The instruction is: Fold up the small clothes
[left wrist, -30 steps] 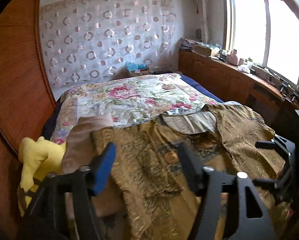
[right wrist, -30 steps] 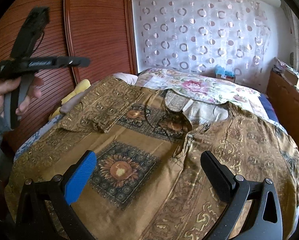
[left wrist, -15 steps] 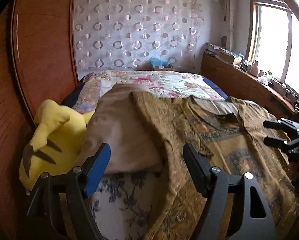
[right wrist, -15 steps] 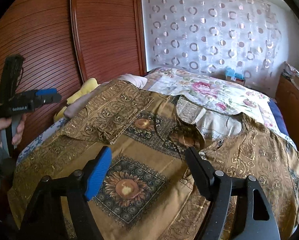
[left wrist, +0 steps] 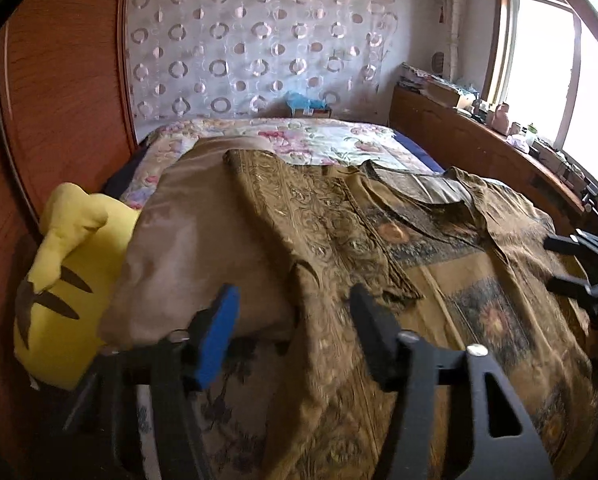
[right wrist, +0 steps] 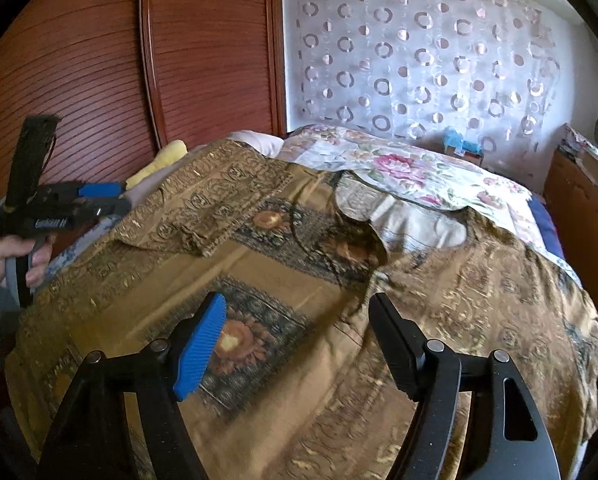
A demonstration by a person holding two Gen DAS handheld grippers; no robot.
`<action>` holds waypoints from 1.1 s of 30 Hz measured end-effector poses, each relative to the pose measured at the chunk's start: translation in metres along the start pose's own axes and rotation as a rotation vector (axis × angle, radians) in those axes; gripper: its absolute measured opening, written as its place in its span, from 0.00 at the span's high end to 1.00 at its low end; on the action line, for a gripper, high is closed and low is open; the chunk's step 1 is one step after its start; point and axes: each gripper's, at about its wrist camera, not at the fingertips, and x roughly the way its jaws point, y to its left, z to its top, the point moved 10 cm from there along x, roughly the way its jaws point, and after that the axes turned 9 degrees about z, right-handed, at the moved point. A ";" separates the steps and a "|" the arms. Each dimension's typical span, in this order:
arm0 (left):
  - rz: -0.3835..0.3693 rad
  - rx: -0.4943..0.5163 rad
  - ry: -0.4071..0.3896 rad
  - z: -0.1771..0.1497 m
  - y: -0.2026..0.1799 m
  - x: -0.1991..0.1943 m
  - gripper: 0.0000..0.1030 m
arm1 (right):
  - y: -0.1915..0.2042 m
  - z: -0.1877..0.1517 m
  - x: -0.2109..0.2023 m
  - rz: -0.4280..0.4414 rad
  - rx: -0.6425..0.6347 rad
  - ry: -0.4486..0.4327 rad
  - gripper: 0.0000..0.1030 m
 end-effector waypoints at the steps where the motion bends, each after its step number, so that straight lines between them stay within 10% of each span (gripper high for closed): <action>1: 0.001 -0.006 0.014 0.003 0.001 0.005 0.55 | 0.000 -0.002 -0.003 -0.006 -0.005 0.003 0.27; 9: -0.017 0.028 0.068 0.020 -0.016 0.034 0.71 | -0.017 -0.029 -0.039 -0.049 0.031 0.004 0.26; 12: 0.015 0.048 0.082 0.023 -0.017 0.042 0.95 | -0.031 -0.041 -0.056 -0.081 0.057 0.004 0.26; 22: 0.087 0.045 0.063 0.029 0.013 0.039 0.96 | -0.074 -0.076 -0.119 -0.179 0.178 -0.025 0.26; 25: 0.064 0.053 0.047 0.029 0.007 0.030 0.89 | -0.082 -0.083 -0.133 -0.204 0.215 -0.037 0.26; 33: -0.019 0.064 -0.048 0.025 -0.024 -0.016 0.31 | -0.115 -0.103 -0.171 -0.303 0.288 -0.044 0.26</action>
